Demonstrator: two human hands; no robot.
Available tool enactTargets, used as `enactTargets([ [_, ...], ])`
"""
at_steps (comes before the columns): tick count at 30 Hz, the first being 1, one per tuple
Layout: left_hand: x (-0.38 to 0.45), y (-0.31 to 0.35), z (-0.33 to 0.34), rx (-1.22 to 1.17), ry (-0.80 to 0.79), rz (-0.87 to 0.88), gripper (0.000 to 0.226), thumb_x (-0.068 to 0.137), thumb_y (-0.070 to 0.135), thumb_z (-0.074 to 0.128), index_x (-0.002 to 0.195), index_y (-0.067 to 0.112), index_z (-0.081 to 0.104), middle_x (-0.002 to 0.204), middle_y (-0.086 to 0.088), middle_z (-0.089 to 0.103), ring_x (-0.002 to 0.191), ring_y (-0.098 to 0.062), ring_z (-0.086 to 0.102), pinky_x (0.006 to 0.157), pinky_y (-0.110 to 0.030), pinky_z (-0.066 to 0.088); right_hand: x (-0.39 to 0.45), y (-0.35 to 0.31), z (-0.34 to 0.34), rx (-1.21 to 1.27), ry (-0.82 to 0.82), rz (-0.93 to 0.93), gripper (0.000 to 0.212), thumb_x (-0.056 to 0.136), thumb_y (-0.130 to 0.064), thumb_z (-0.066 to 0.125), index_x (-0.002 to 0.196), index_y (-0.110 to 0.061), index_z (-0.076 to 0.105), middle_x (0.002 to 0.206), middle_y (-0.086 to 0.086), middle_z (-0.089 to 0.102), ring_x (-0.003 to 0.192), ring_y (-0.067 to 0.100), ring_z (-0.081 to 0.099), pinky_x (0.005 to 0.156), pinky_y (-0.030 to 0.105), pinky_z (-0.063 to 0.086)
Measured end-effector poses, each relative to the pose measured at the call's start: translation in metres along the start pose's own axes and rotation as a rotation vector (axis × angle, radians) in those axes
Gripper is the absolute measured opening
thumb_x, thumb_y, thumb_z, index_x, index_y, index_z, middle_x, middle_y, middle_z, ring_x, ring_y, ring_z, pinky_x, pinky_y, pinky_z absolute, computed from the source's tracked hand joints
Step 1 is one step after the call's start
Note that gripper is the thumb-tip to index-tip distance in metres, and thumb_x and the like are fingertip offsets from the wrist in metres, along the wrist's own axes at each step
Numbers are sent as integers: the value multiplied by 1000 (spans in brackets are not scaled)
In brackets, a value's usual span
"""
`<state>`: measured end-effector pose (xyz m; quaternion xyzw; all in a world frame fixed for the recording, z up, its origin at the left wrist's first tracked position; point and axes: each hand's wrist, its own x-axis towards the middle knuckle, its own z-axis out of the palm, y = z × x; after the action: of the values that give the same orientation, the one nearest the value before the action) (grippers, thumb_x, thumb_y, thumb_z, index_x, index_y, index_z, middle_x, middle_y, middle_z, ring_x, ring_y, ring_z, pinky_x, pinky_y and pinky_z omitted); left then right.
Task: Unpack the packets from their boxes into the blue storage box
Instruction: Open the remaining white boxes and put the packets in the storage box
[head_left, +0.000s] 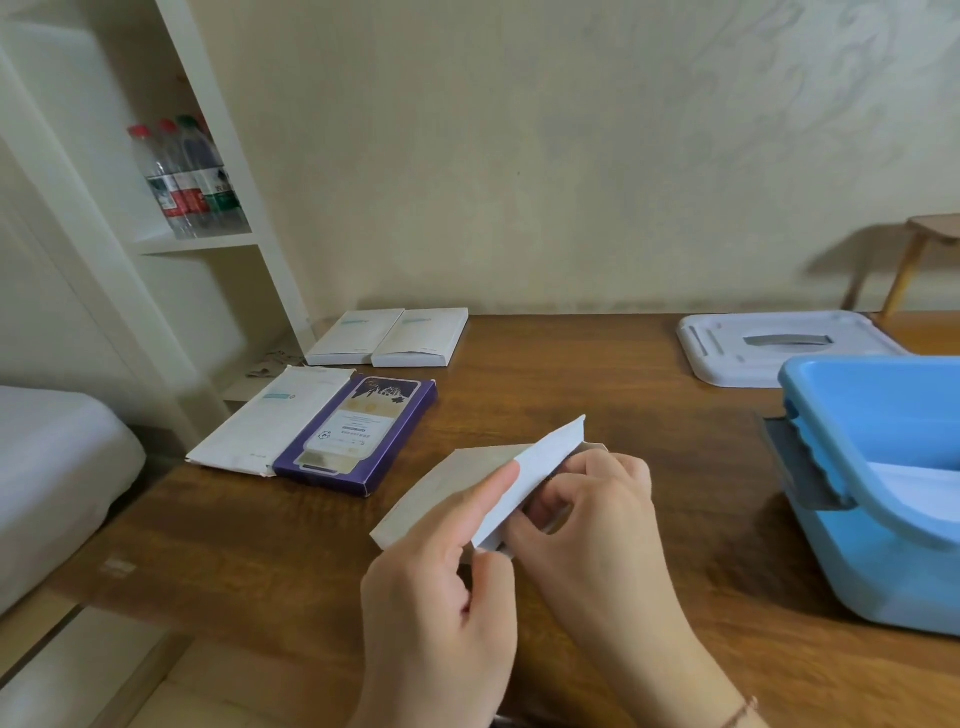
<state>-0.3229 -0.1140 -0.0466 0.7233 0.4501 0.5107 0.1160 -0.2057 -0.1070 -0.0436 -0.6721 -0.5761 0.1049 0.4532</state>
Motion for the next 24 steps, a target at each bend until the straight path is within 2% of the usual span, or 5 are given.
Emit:
enactTargets([
  [6,1,-5,6,52,5,98,47,80,20,59,122,40,59,115,39,47,106,25,49,75,-30,60,10,6,4,120,-14,85,17,77,-26,77,61,-23,70,89,-21,57,113,7,32,73,7,30],
  [13,7,-13,13,130,-16,109,44,87,28,58,131,30,58,118,20,55,91,20,47,82,-31,50,-2,15,-13,751,71,409,16,76,-10,69,60,-9,67,81,-5,71,84,14,65,67,29,48],
  [17,5,-26,21,164,-107,135,57,82,21,70,132,36,49,119,21,50,93,13,51,77,-23,47,-10,35,-28,1106,69,727,16,85,-15,58,76,-18,71,104,8,69,98,29,66,69,39,60],
  [20,2,-39,29,223,-202,206,73,73,7,81,136,31,50,124,18,51,107,1,52,79,-22,46,-5,42,-21,1133,-16,851,25,91,-25,61,116,-24,57,116,12,62,100,33,65,62,42,60],
  [24,2,-60,32,204,-260,169,70,81,4,74,138,37,50,134,24,48,121,15,37,93,-25,44,-8,55,-13,982,-23,793,28,96,-11,57,120,-26,56,112,5,65,98,29,67,59,39,60],
])
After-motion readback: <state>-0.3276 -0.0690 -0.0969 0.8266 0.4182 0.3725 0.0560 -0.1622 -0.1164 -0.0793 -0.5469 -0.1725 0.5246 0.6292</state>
